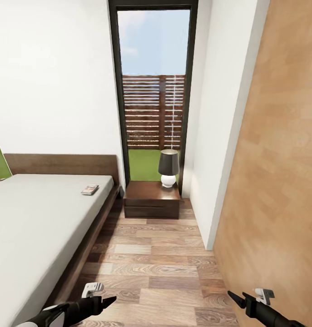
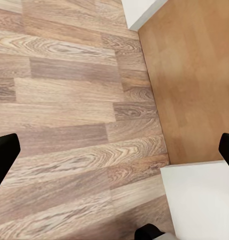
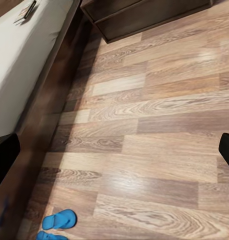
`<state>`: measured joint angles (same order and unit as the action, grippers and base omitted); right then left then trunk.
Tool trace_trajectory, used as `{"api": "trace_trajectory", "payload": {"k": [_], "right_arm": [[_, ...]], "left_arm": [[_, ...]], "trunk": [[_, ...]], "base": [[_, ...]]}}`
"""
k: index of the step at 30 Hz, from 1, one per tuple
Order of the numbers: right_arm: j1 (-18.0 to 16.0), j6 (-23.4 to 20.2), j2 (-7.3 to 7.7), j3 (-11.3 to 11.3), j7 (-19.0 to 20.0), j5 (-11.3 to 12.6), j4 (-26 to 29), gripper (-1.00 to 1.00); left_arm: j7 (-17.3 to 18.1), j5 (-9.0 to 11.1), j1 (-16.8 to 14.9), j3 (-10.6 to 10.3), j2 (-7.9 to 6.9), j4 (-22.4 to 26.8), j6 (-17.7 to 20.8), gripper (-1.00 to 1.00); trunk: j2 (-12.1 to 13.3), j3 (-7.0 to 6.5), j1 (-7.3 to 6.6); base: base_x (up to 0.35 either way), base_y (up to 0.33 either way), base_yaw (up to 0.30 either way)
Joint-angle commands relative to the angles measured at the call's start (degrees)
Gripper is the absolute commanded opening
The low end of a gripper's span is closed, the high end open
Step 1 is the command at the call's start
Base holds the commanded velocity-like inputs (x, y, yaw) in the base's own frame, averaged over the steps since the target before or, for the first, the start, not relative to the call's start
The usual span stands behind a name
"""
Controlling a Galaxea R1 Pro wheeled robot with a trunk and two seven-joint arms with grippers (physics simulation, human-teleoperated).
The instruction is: In the bedroom, move the book from the bed onto either nightstand, and place the two sandals side by side next to the bed.
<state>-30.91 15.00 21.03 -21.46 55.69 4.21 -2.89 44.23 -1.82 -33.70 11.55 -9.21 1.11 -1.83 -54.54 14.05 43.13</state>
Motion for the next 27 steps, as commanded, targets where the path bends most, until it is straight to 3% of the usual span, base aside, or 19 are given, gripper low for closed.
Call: {"api": "trace_trajectory", "payload": {"k": [1, 6, 7, 9, 10, 12, 14, 15, 17, 19, 22, 27], "right_arm": [[-0.1, 0.3, -0.36, 0.2, 0.2, 0.5, -0.3, 1.00], [-0.1, 0.3, -3.15, 0.3, -1.0, 0.3, -0.3, 1.00], [-0.1, 0.3, -4.17, 0.3, -2.6, -0.1, -0.4, 1.00], [-0.1, 0.3, -6.89, 0.3, -9.4, -2.0, -0.4, 1.00], [-0.1, 0.3, -9.48, 0.3, -17.0, -5.2, -0.4, 1.00], [-0.1, 0.3, -13.09, 0.4, -27.6, -12.2, -0.5, 1.00], [-0.1, 0.3, -16.26, 0.4, -35.0, -20.5, -0.8, 1.00], [-0.1, 0.3, -16.85, 0.3, -36.1, -22.4, -0.9, 1.00], [-0.1, 0.3, -18.22, 0.3, -38.7, -27.3, -1.2, 1.00], [-0.1, 0.3, -18.69, 0.3, -39.6, -29.0, -1.3, 1.00], [-0.1, 0.3, -19.02, 0.3, -40.2, -30.2, -1.4, 1.00], [-0.1, 0.3, -19.13, 0.2, -40.5, -30.8, -1.3, 1.00]], "left_arm": [[0.2, -0.2, 0.0, 0.2, -0.01, -0.1, -0.2, 1.00], [0.2, -0.2, -0.1, 0.2, -0.01, -0.1, -0.2, 1.00], [0.1, -0.2, -0.1, 0.2, -0.01, -0.1, -0.2, 1.00], [-0.1, -0.2, 0.0, 0.1, 0.02, -0.1, -0.3, 1.00], [-1.1, -0.2, 0.0, 0.1, 0.09, -0.1, -0.4, 1.00], [-4.1, -0.2, 0.1, 0.1, 0.68, -0.1, -0.5, 1.00], [-9.8, -0.2, 0.5, 0.1, 2.32, -0.1, -1.4, 1.00], [-11.6, -0.2, 0.7, 0.1, 2.83, -0.1, -1.9, 1.00], [-18.6, -0.3, 1.9, 0.1, 5.08, -0.1, -5.1, 1.00], [-22.6, -0.3, 2.6, 0.1, 6.42, -0.1, -7.5, 1.00], [-25.6, -0.4, 3.3, 0.2, 7.42, -0.1, -9.6, 1.00], [-27.0, -0.4, 3.6, 0.2, 7.84, -0.1, -10.7, 1.00]], "trunk": [[-0.1, 0.08, 0.01], [-0.1, 0.08, 0.01], [-0.1, 0.08, 0.01], [-0.1, 0.08, 0.01], [-0.1, 0.08, 0.01], [-0.1, 0.08, 0.01], [-0.1, 0.08, 0.01], [-0.1, 0.08, 0.01], [-0.1, 0.08, 0.01], [-0.1, 0.08, 0.01], [-0.1, 0.08, 0.01], [-0.1, 0.08, 0.01]], "base": [[0.001, -0.004, 0.000], [0.000, -0.001, 0.000], [0.000, 0.000, 0.000], [0.000, 0.000, 0.000], [0.000, 0.000, 0.000], [0.000, 0.000, 0.000], [0.000, 0.000, 0.000], [0.000, 0.000, 0.000], [0.000, 0.000, 0.000], [0.000, 0.000, 0.000], [0.000, 0.000, 0.000], [0.000, 0.000, 0.000]]}}
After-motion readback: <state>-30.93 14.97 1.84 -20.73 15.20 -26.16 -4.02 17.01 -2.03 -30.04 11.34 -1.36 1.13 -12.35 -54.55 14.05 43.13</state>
